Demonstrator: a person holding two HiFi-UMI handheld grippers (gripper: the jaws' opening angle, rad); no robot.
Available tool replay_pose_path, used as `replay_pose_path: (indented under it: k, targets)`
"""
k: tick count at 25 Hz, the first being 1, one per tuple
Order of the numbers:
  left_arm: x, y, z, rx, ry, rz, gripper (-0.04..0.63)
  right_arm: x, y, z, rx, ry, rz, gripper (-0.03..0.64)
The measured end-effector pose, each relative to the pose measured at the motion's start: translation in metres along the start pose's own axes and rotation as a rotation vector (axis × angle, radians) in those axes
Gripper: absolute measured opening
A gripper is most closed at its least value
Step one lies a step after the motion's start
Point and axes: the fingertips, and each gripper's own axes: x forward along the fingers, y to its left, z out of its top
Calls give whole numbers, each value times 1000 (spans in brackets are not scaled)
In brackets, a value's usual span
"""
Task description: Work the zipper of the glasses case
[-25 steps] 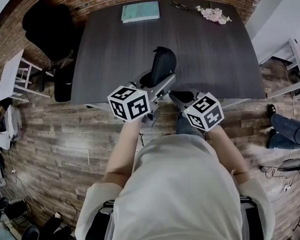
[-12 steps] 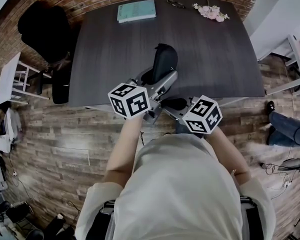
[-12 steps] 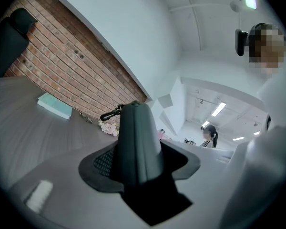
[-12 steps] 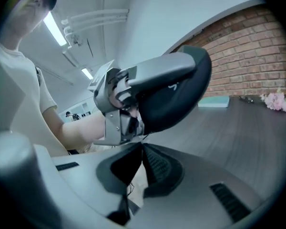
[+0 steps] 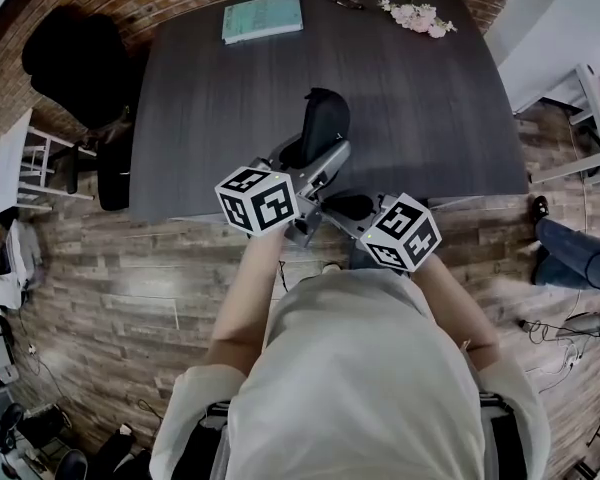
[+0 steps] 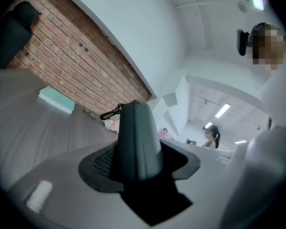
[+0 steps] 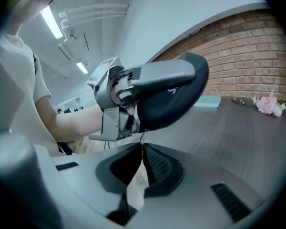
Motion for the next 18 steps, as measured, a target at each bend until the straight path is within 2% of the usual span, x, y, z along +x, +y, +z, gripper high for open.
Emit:
replay_pose_path:
  k: [4,6,9,14,18]
  targets:
    - [14,23,-6,-43,19,28,258,-14,-43,-4,31,-34,-144,39]
    - [25,33,-12,-60,36,37,258,-24,-67,-5,60,-51,-195,89]
    - [40,51,-23,-60,76,73,258,-42,-104,-5,90,-81,-278,94]
    - [65,84,-41,-75,154,119,258,-67,-162,3,128,-131,-406,53]
    - [87,113,-59,-108,217,158,258,-76,-197,8,147,-169,-471,3]
